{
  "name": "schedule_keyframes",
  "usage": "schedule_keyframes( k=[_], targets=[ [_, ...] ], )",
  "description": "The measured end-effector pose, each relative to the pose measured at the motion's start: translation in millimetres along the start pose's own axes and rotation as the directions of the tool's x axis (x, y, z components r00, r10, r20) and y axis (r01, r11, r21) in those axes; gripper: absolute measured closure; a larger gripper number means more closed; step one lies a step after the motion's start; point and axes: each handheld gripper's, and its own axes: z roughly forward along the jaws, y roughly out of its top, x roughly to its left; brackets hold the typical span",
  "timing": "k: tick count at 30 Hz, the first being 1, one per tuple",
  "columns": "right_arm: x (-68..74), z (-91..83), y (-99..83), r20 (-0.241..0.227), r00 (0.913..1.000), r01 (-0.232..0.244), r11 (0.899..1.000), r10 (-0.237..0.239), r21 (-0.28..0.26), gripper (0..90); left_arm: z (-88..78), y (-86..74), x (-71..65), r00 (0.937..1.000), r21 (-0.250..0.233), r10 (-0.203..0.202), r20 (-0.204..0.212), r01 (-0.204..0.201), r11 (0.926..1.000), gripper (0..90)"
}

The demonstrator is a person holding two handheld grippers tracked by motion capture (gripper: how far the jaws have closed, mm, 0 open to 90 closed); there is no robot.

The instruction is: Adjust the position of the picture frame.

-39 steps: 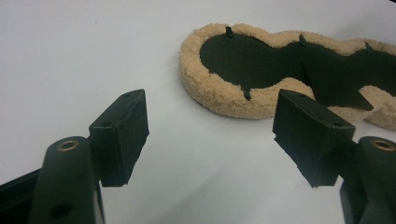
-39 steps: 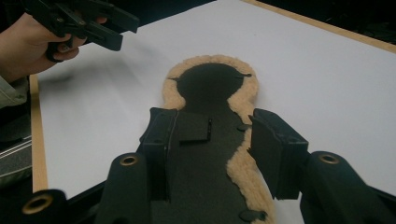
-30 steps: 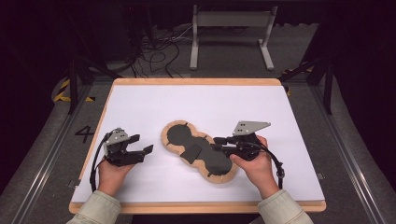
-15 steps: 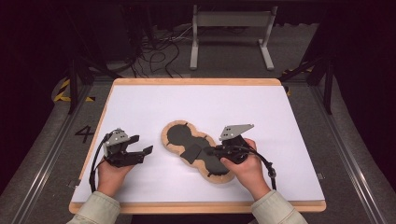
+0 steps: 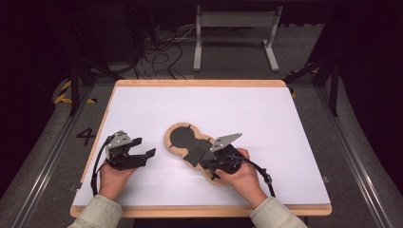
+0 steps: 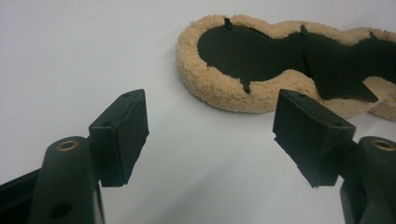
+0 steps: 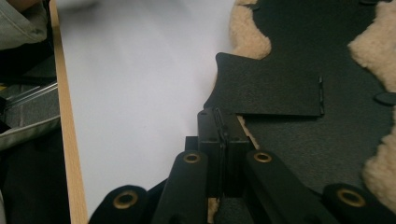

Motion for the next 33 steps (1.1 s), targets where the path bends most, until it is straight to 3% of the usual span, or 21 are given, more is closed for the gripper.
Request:
schedule_keyframes(
  k=[14, 22, 33],
  targets=[
    [7.5, 21.0, -1.3, -0.02, 0.9997, -0.014, 0.997, 0.015, 0.075, 90.0, -0.9, -1.5, -0.8, 1.0, 0.011, 0.004, -0.007, -0.004, 0.9999, 27.1],
    [6.8, 25.7, -1.3, -0.016, 0.9992, -0.035, 0.996, 0.037, 0.086, 90.0, -1.7, -3.3, -0.7, 0.9999, 0.02, 0.008, -0.011, -0.008, 0.9998, 27.1],
    [7.8, 30.2, -1.8, -0.016, 0.9993, -0.03, 0.994, 0.032, 0.106, 90.0, -1.9, -4.1, -0.7, 0.9998, 0.02, 0.011, -0.014, -0.011, 0.9997, 27.1]
  ],
)
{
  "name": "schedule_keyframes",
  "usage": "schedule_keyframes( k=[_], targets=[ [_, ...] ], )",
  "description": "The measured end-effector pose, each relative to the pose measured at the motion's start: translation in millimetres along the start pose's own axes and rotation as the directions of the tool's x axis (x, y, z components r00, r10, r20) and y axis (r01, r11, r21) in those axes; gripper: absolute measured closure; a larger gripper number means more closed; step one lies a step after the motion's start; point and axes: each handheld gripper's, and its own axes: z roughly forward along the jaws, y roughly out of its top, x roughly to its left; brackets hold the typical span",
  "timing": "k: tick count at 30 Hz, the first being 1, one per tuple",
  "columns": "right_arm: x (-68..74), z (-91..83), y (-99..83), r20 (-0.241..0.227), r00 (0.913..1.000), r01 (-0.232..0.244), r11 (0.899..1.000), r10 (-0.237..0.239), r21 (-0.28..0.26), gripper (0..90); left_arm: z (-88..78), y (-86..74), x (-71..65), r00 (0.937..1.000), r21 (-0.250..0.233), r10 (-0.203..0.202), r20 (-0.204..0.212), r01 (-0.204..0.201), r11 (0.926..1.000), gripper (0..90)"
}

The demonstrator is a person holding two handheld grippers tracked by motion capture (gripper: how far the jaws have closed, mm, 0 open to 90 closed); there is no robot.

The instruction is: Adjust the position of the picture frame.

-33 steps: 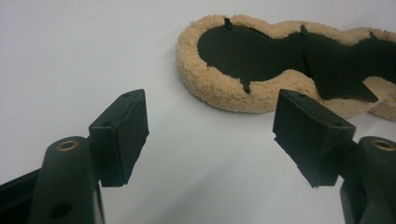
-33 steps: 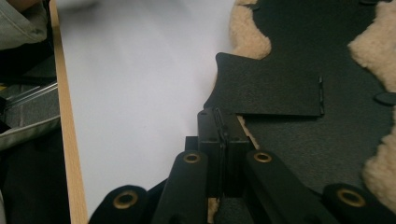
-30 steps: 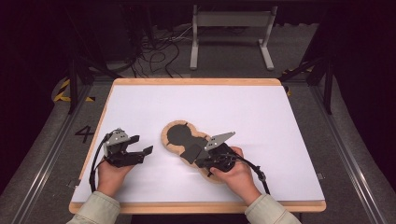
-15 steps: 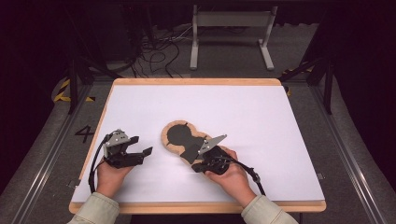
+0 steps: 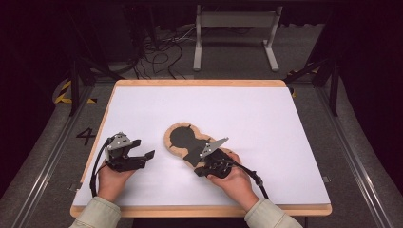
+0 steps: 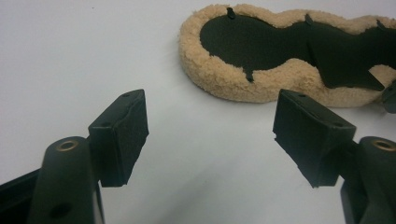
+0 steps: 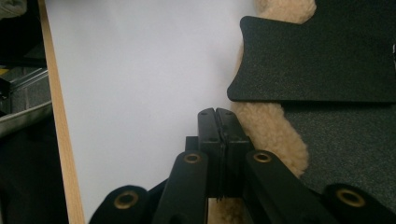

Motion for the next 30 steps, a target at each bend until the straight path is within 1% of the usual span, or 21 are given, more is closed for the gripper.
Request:
schedule_keyframes(
  k=[5, 9, 12, 14, 20, 23, 25, 28, 29, 30],
  targets=[
    [0.0, -0.3, -0.3, 0.007, 1.0, -0.001, 1.0, 0.001, 0.009, 90.0, -0.3, 0.2, 0.4, 1.0, 0.001, 0.0, 0.002, 0.0, 1.0, 27.1],
    [2.5, -1.6, 0.2, 0.035, 0.9991, 0.023, 0.999, -0.024, 0.028, 90.0, -0.1, 0.6, 0.5, 1.0, -0.001, -0.006, 0.005, 0.006, 1.0, 27.0],
    [2.6, -3.8, -0.5, 0.053, 0.9978, 0.038, 0.998, -0.04, 0.045, 90.0, 0.1, 1.1, 0.9, 1.0, 0.001, 0.0, 0.002, 0.0, 1.0, 27.0],
    [0.6, -6.1, -2.1, 0.057, 0.9979, 0.027, 0.999, -0.029, 0.047, 90.0, 0.9, 1.6, 1.4, 1.0, 0.0, 0.007, 0.006, -0.007, 1.0, 27.0],
    [-5.5, -14.2, -7.5, 0.075, 0.9969, 0.022, 0.998, -0.027, 0.06, 90.0, 2.3, 2.5, 0.3, 0.9999, -0.003, -0.005, 0.01, 0.005, 1.0, 27.0],
    [-9.4, -18.9, -10.9, 0.079, 0.9968, 0.008, 0.998, -0.013, 0.059, 90.0, 3.6, 3.7, 0.7, 0.9999, 0.002, 0.009, 0.012, -0.009, 1.0, 27.0],
    [-12.5, -22.4, -13.6, 0.086, 0.9963, -0.002, 0.998, -0.003, 0.059, 90.0, 4.4, 4.2, -0.5, 0.9999, 0.003, 0.0, 0.017, 0.0, 1.0, 27.0],
    [-17.1, -27.0, -16.7, 0.09, 0.9958, -0.022, 0.998, 0.017, 0.054, 90.0, 5.7, 4.8, -0.1, 0.9998, 0.004, 0.007, 0.021, -0.007, 1.0, 27.0],
    [-18.3, -28.2, -17.3, 0.096, 0.9953, -0.021, 0.998, 0.015, 0.054, 90.0, 5.7, 4.8, -0.1, 0.9998, 0.004, 0.007, 0.021, -0.007, 1.0, 27.0],
    [-20.0, -30.2, -18.3, 0.101, 0.9948, -0.023, 0.998, 0.017, 0.056, 90.0, 6.0, 4.8, -0.7, 0.9997, 0.005, -0.004, 0.026, 0.004, 1.0, 27.0]
  ],
)
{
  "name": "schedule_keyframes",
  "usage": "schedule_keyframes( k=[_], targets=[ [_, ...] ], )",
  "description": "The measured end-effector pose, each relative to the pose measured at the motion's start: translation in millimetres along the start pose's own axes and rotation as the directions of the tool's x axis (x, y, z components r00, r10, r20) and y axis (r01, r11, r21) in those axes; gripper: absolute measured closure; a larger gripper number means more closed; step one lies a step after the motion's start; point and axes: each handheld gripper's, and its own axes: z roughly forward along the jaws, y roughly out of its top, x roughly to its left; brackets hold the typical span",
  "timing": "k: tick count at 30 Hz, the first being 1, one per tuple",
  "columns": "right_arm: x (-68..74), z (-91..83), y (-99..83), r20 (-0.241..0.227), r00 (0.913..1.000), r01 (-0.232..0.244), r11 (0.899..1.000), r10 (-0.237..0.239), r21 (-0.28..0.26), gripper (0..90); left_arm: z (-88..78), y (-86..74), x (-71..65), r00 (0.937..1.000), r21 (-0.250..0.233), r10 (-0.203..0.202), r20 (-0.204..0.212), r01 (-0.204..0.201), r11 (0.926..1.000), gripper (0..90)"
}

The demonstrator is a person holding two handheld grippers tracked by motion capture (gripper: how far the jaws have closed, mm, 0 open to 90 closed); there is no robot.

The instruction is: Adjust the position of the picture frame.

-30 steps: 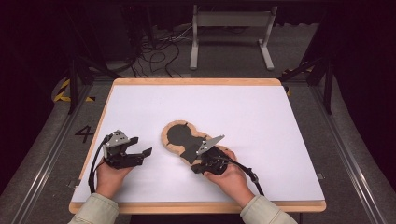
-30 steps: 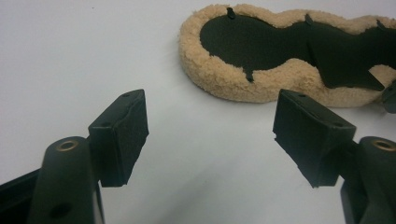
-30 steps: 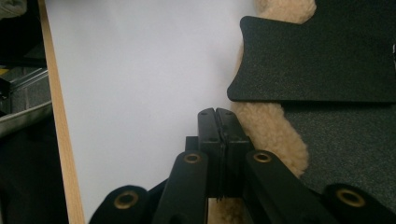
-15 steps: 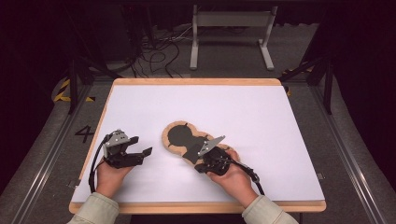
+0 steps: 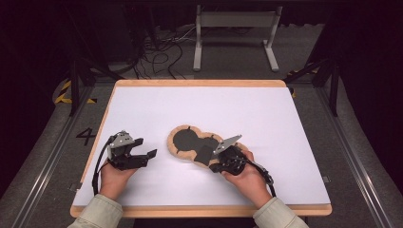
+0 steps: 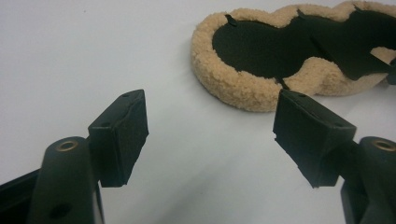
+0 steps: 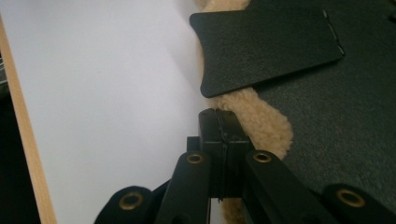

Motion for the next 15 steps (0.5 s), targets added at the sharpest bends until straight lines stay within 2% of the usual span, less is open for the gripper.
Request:
schedule_keyframes(
  k=[4, 9, 12, 15],
  targets=[
    [-7.0, -5.5, -3.9, 0.021, 0.9996, -0.017, 1.0, 0.017, -0.006, 90.0, 1.0, 0.7, 0.9, 1.0, -0.002, 0.008, -0.003, -0.008, 1.0, 27.0],
    [-19.3, -14.8, -10.2, 0.076, 0.9962, -0.042, 0.999, 0.043, -0.009, 90.0, 1.0, 0.7, 0.9, 1.0, 0.0, 0.009, 0.0, -0.009, 1.0, 27.0],
    [-22.8, -16.4, -11.7, 0.086, 0.9948, -0.054, 0.998, 0.055, -0.015, 90.0, 0.8, 0.5, 0.8, 0.9999, 0.0, 0.01, -0.003, -0.01, 1.0, 27.0],
    [-25.7, -17.3, -11.5, 0.064, 0.9958, -0.064, 0.998, 0.065, -0.018, 90.0, 0.5, 0.0, 0.2, 1.0, 0.001, 0.005, -0.005, -0.005, 1.0, 27.0]
  ],
)
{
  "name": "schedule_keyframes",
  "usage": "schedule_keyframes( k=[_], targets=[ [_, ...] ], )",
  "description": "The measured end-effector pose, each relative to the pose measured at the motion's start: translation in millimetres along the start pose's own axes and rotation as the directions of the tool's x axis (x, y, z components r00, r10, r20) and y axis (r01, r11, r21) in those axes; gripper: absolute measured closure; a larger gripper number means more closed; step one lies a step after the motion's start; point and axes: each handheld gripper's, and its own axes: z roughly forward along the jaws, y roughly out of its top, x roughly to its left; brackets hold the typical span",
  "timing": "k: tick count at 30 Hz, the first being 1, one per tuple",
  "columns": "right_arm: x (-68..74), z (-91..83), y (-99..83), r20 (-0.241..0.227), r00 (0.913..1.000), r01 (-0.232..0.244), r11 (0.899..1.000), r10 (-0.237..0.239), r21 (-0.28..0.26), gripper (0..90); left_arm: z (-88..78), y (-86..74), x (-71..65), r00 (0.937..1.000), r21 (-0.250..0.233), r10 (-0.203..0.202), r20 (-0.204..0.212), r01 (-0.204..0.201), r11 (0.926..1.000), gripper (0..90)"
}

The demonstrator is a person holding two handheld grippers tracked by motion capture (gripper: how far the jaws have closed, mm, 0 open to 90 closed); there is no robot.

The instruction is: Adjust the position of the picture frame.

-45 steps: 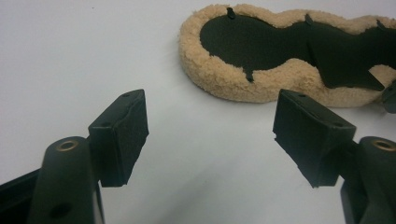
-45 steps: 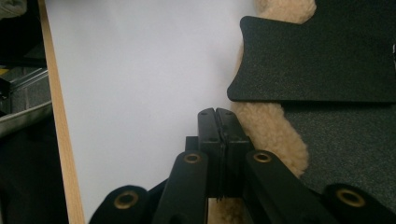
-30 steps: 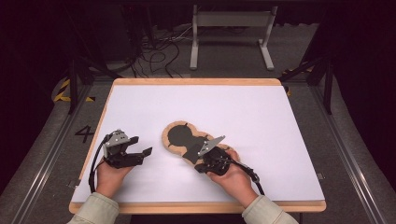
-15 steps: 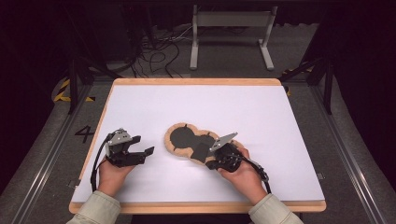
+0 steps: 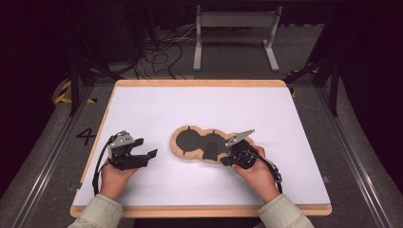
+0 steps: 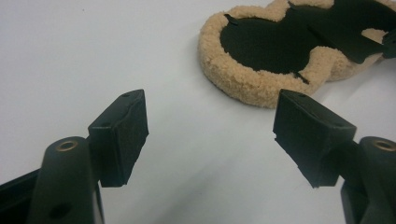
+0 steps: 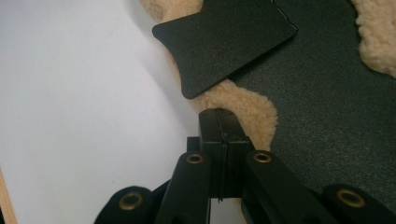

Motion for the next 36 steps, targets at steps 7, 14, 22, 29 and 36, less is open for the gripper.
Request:
schedule_keyframes(
  k=[7, 14, 22, 29, 36],
  targets=[
    [-2.0, -19.0, 22.5, 0.019, 0.9997, 0.017, 0.997, -0.016, -0.077, 90.0, -3.6, -2.2, 0.0, 0.9999, 0.004, -0.009, -0.011, 0.009, 0.9999, 26.9],
    [-7.7, -14.1, 57.0, 0.035, 0.9987, 0.04, 0.997, -0.037, -0.071, 90.0, -5.6, -5.2, 0.1, 0.9998, 0.005, -0.012, -0.016, 0.012, 0.9999, 26.9],
    [-21.7, 1.2, 88.1, 0.058, 0.9981, 0.027, 0.998, -0.024, -0.063, 90.0, -4.7, -6.0, 1.6, 0.9998, 0.007, -0.02, -0.007, 0.02, 0.9998, 26.8],
    [-38.3, 25.1, 103.6, 0.102, 0.9947, -0.008, 0.999, 0.013, -0.05, 90.0, -2.4, -5.1, 2.6, 0.9999, 0.005, -0.015, -0.003, 0.015, 0.9999, 26.8],
    [-48.1, 51.2, 111.9, 0.153, 0.9882, -0.015, 1.0, 0.014, 0.003, 90.0, -0.9, -4.7, 1.8, 1.0, 0.011, -0.007, -0.002, 0.007, 0.9999, 26.4]
  ],
)
